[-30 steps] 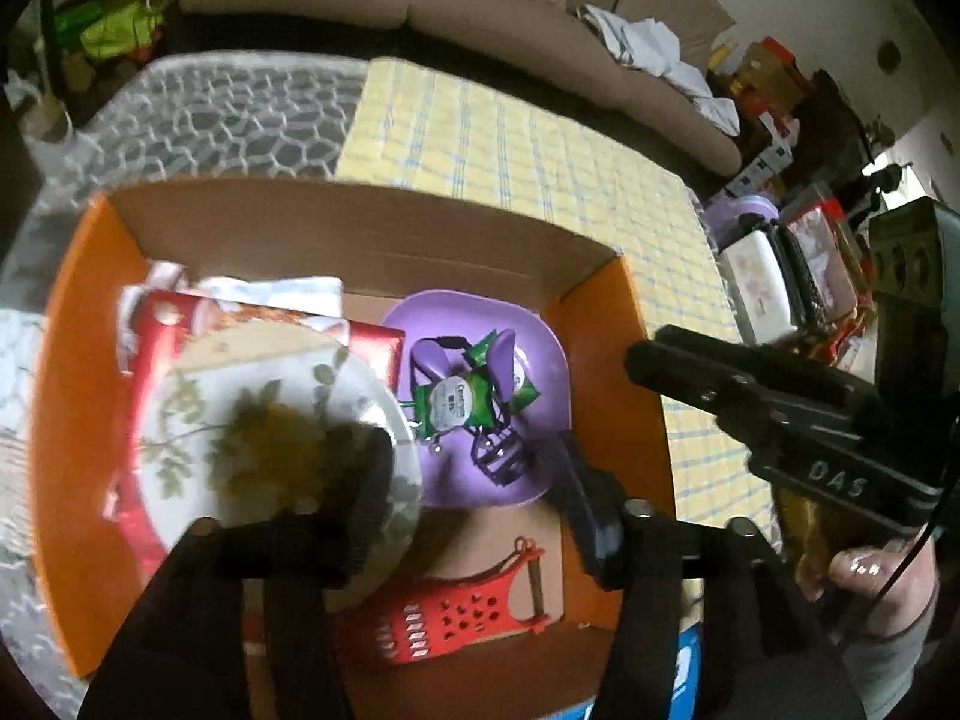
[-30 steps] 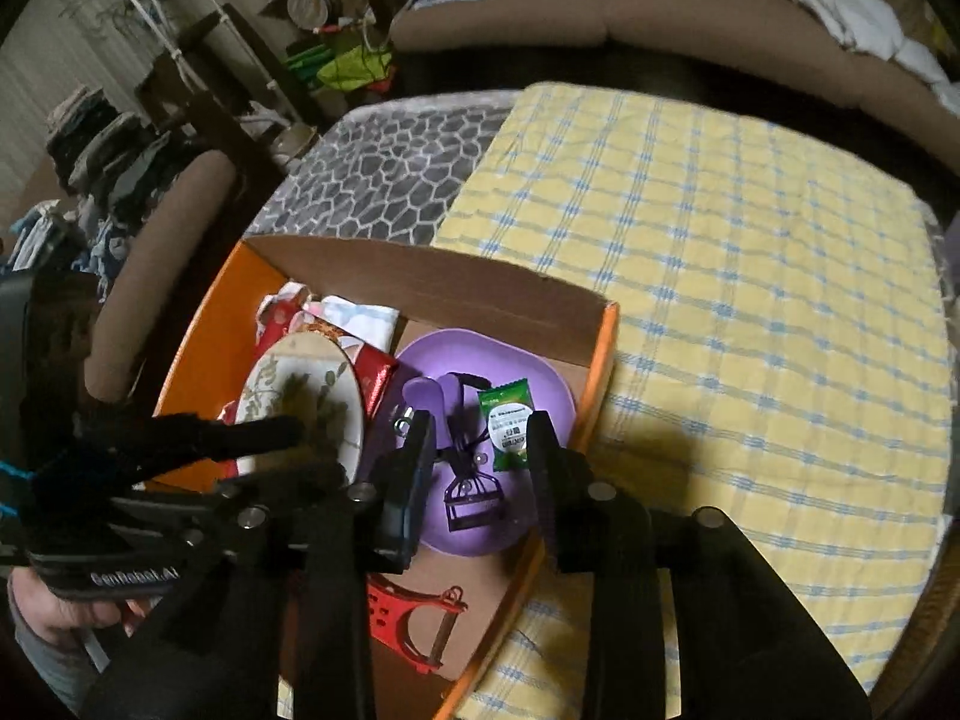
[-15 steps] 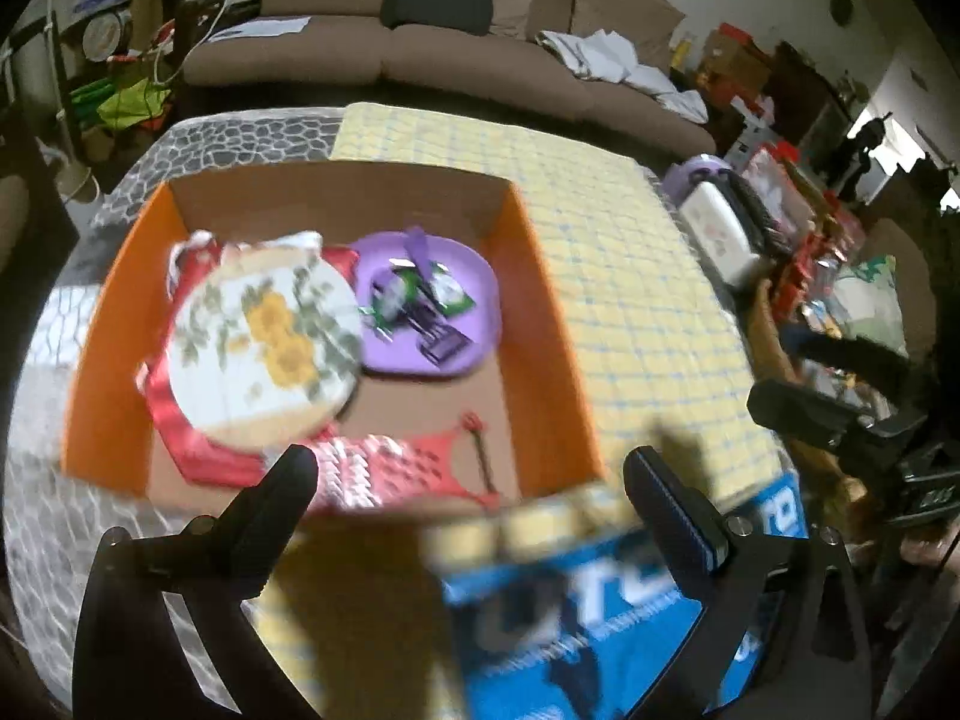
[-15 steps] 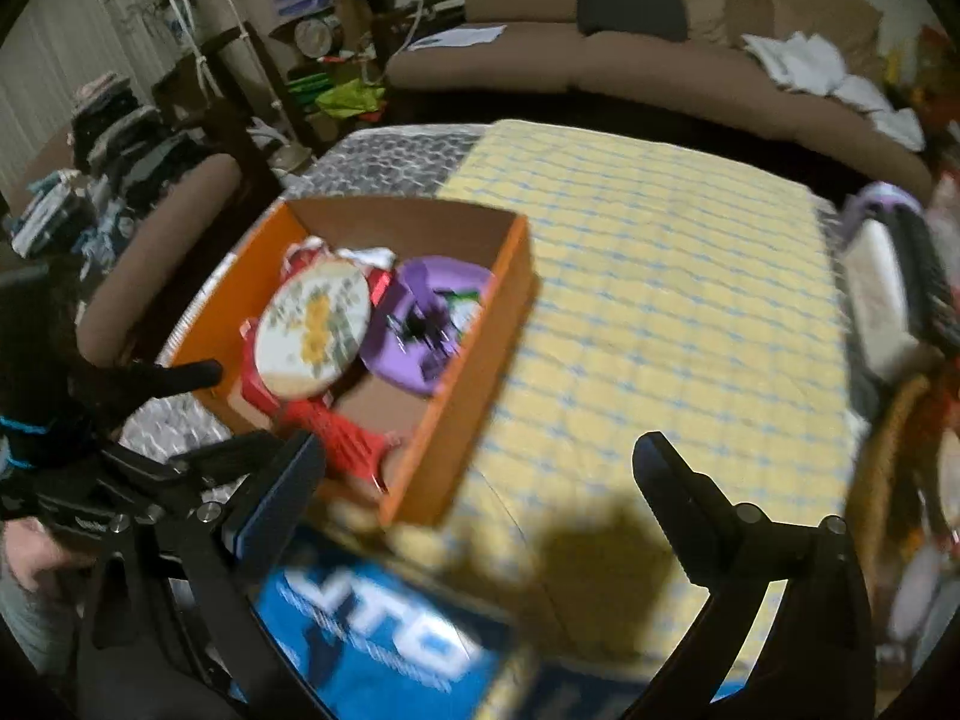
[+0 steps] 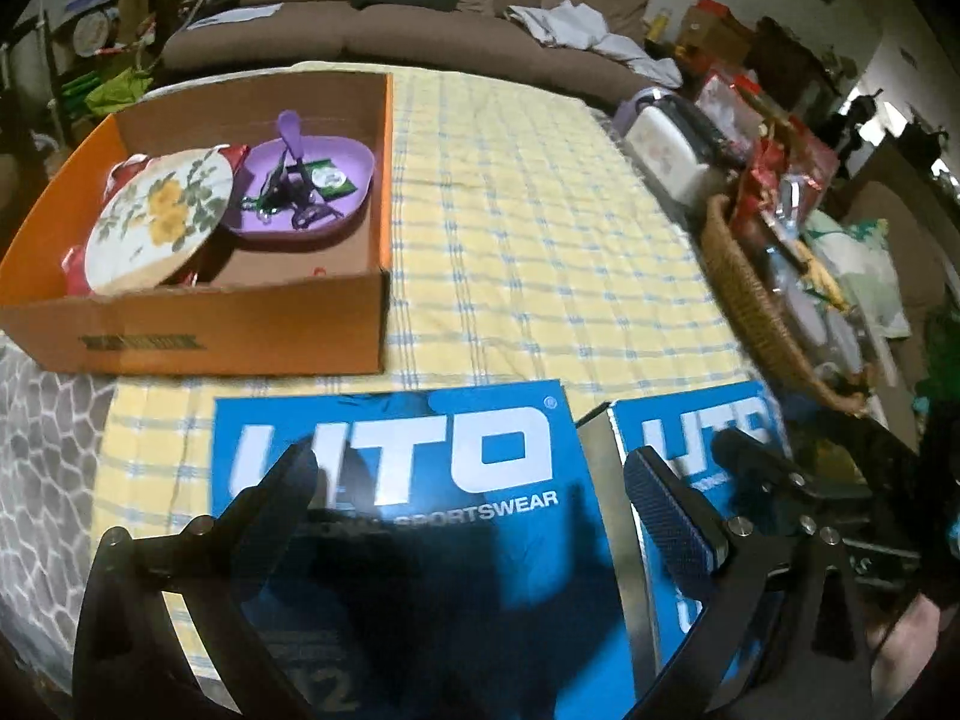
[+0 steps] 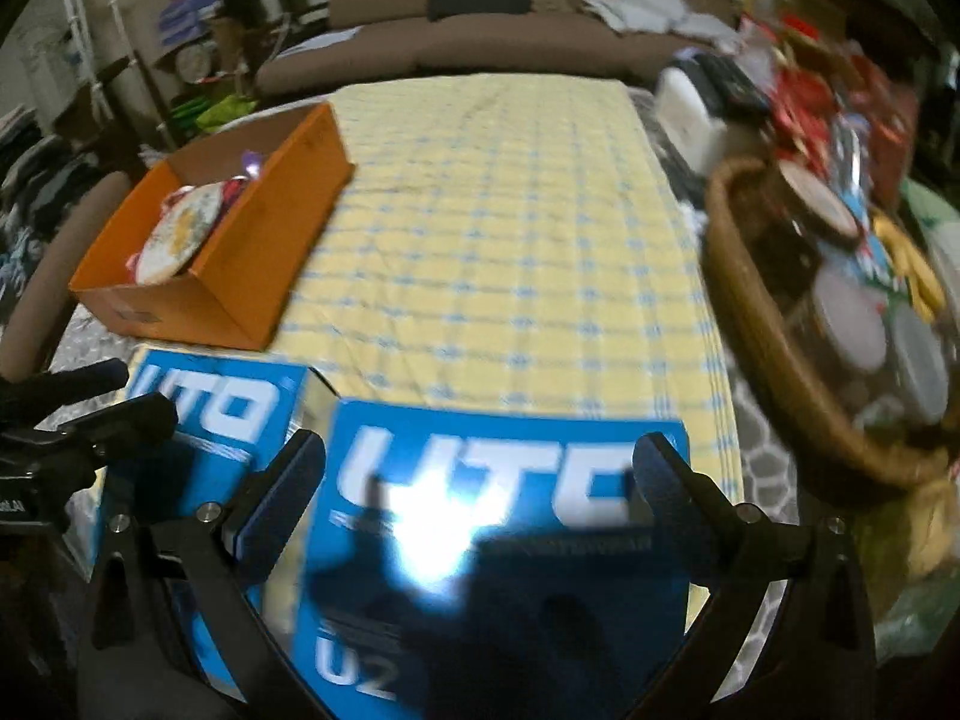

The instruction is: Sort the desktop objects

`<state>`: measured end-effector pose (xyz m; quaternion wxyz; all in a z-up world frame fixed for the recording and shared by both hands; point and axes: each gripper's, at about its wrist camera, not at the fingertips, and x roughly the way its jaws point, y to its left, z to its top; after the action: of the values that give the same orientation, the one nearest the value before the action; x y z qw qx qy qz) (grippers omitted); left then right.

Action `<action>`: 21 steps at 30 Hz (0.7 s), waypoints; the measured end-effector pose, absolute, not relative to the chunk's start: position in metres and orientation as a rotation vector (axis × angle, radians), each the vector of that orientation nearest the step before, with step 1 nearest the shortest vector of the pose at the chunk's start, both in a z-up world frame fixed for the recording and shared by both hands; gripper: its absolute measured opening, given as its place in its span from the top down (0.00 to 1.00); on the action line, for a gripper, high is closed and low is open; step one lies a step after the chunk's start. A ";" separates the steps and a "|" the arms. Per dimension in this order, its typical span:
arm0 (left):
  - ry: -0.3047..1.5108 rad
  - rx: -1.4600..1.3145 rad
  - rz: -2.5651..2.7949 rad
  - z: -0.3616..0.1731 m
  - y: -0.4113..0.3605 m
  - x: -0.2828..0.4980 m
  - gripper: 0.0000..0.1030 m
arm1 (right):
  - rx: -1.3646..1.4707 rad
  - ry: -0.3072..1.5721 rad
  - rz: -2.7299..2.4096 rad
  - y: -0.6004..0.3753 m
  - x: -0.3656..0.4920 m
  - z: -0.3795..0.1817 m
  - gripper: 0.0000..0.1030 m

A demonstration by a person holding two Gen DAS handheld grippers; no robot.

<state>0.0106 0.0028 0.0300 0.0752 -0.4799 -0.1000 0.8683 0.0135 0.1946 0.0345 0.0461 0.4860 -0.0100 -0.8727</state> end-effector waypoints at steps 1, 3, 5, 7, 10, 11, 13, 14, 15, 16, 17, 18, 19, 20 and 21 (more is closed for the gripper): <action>-0.289 -1.446 2.627 0.024 0.006 0.010 0.00 | 1.484 -0.042 -2.679 0.198 0.015 0.029 0.00; -0.274 -1.471 2.657 0.015 0.007 0.007 0.00 | 1.482 -0.052 -2.693 0.203 0.016 0.021 0.00; -0.242 -1.467 2.698 0.010 0.007 0.005 0.00 | 1.480 -0.053 -2.704 0.207 0.015 0.016 0.00; -0.207 -1.467 2.727 0.009 0.009 0.003 0.00 | 1.481 -0.057 -2.710 0.210 0.013 0.011 0.00; -0.168 -1.474 2.765 0.007 0.012 0.000 0.00 | 1.469 -0.008 -2.737 0.210 0.012 0.008 0.00; -0.147 -1.473 2.781 0.005 0.014 0.000 0.00 | 1.470 0.001 -2.741 0.210 0.012 0.007 0.00; -0.099 -1.468 2.817 0.003 0.018 0.000 0.00 | 1.465 -0.005 -2.749 0.210 0.011 0.006 0.00; -0.097 -1.456 2.834 0.003 0.018 0.000 0.00 | 1.461 -0.003 -2.754 0.211 0.010 0.005 0.00; -0.102 -1.442 2.856 0.002 0.018 0.000 0.00 | 1.463 -0.003 -2.756 0.211 0.010 0.005 0.00; -0.110 -1.438 2.883 0.001 0.017 0.000 0.00 | 1.464 -0.004 -2.761 0.211 0.009 0.004 0.00; -0.114 -1.440 2.898 0.001 0.017 -0.001 0.00 | 1.462 -0.005 -2.766 0.210 0.008 0.004 0.00; -0.115 -1.442 2.904 0.001 0.017 -0.002 0.00 | 1.460 -0.006 -2.773 0.211 0.007 0.003 0.00; -0.117 -1.445 2.907 0.001 0.017 -0.005 0.00 | 1.457 -0.005 -2.780 0.210 0.006 0.003 0.00; -0.119 -1.444 2.907 0.001 0.017 -0.006 0.00 | 1.455 -0.004 -2.784 0.210 0.006 0.003 0.00; -0.122 -1.445 2.907 0.001 0.016 -0.007 0.00 | 1.454 0.000 -2.790 0.209 0.006 0.003 0.00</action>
<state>-0.0072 0.0163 0.0008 -0.0534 -0.4441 -0.0376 0.8936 0.0055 0.2091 0.0026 -0.0022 0.4623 0.0000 -0.8867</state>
